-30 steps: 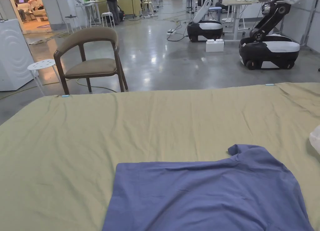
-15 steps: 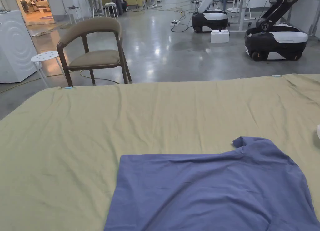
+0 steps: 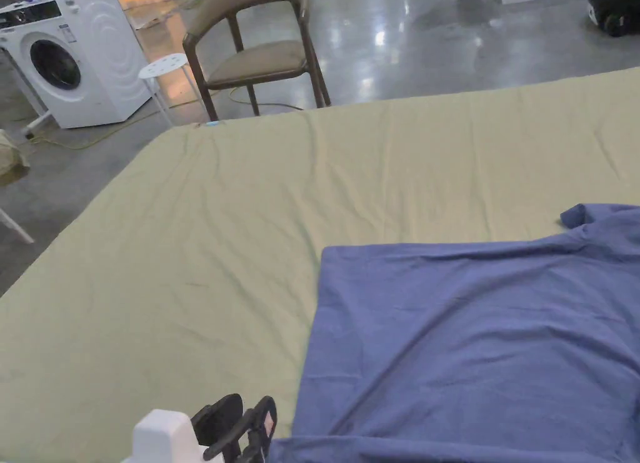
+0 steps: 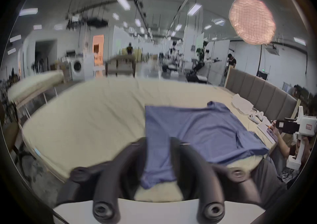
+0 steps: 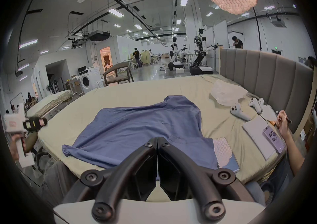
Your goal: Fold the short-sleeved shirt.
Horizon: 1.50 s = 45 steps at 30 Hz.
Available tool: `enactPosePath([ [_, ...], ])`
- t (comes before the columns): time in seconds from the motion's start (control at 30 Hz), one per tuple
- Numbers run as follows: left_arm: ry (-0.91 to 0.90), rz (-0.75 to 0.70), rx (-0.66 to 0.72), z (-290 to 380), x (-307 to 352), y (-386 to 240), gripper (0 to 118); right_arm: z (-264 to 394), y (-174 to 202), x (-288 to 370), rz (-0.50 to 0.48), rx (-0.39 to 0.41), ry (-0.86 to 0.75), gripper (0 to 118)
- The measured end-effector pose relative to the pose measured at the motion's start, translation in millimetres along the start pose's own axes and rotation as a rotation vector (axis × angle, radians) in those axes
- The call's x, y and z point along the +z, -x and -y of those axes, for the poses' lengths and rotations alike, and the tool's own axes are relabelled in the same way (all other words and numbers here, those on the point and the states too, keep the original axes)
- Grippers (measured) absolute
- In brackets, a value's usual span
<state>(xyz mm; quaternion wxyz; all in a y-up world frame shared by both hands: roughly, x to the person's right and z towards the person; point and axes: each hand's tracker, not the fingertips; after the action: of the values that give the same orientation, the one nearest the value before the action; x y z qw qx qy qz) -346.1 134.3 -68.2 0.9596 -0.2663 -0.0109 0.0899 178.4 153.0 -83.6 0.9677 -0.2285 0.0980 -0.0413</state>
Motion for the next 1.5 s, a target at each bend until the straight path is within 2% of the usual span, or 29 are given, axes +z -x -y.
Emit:
enactPosePath([
  [0.03, 0.073, -0.006, 0.017, 9, -14, 10, 67, 2, -3, 0, 0.009, -0.009, 0.011, 0],
  [0.07, 0.123, -0.012, 0.025, 18, -25, 17, 77, 3, -5, 1, 0.016, -0.019, 0.018, 0],
  [0.2, 0.255, -0.009, 0.121, 41, -65, 38, 77, 10, -15, 2, 0.03, -0.057, 0.053, 0],
  [0.27, 0.299, 0.048, 0.171, 45, -79, 45, 74, 11, -21, 3, 0.041, -0.076, 0.066, 0],
  [0.33, 0.359, 0.041, 0.161, 47, -94, 47, 65, 9, -14, 6, 0.054, -0.094, 0.069, 0],
  [0.43, 0.42, 0.023, 0.105, 46, -108, 45, 33, 15, -21, 15, 0.113, -0.067, 0.084, 0],
  [0.57, 0.438, 0.03, 0.07, 46, -115, 34, 9, 21, -35, 22, 0.15, -0.084, 0.106, 0],
  [0.6, 0.443, 0.025, 0.064, 45, -117, 33, 7, 22, -39, 21, 0.167, -0.091, 0.116, 0],
  [0.63, 0.453, 0.026, 0.055, 44, -117, 30, 6, 24, -43, 19, 0.181, -0.097, 0.126, 6],
  [0.7, 0.473, 0.006, 0.009, 47, -121, 24, 6, 29, -59, 7, 0.204, -0.135, 0.174, 47],
  [0.73, 0.48, -0.004, 0.002, 47, -124, 22, 6, 33, -68, -3, 0.201, -0.151, 0.246, 59],
  [0.77, 0.49, -0.006, -0.007, 43, -122, 13, 6, 38, -75, -14, 0.196, -0.153, 0.285, 59],
  [0.8, 0.496, -0.006, -0.014, 42, -123, 11, 6, 44, -81, -23, 0.184, -0.157, 0.309, 82],
  [0.83, 0.498, -0.007, -0.014, 42, -123, 10, 6, 53, -91, -34, 0.181, -0.152, 0.328, 85],
  [0.97, 0.489, -0.011, -0.011, 42, -117, 6, 6, 72, -102, -64, 0.252, -0.075, 0.441, 82],
  [1.03, 0.489, -0.017, -0.015, 41, -116, 4, 6, 79, -107, -73, 0.208, -0.079, 0.5, 77],
  [1.1, 0.489, -0.017, -0.016, 40, -115, 4, 6, 83, -110, -77, 0.159, -0.106, 0.535, 63],
  [1.13, 0.489, -0.017, -0.014, 40, -114, 3, 6, 84, -109, -78, 0.151, -0.106, 0.525, 52],
  [1.2, 0.488, -0.016, -0.012, 40, -114, 4, 6, 84, -108, -80, 0.157, -0.095, 0.517, 36],
  [1.23, 0.486, -0.017, -0.014, 39, -112, 3, 6, 80, -106, -80, 0.146, -0.103, 0.515, 14],
  [1.27, 0.482, -0.016, -0.021, 39, -110, 1, 6, 78, -104, -79, 0.124, -0.129, 0.486, 11],
  [1.3, 0.477, -0.017, -0.031, 37, -108, 1, 5, 74, -101, -76, 0.162, -0.114, 0.479, 8],
  [1.37, 0.434, -0.021, -0.037, 31, -96, -3, 3, 63, -97, -70, 0.139, -0.101, 0.453, 6],
  [1.43, 0.347, 0.034, 0.035, 22, -83, -2, 3, 47, -96, -65, 0.143, -0.096, 0.392, 6],
  [1.5, 0.288, 0.088, 0.088, 7, -84, 2, 3, 28, -99, -78, 0.123, -0.131, 0.339, 6],
])
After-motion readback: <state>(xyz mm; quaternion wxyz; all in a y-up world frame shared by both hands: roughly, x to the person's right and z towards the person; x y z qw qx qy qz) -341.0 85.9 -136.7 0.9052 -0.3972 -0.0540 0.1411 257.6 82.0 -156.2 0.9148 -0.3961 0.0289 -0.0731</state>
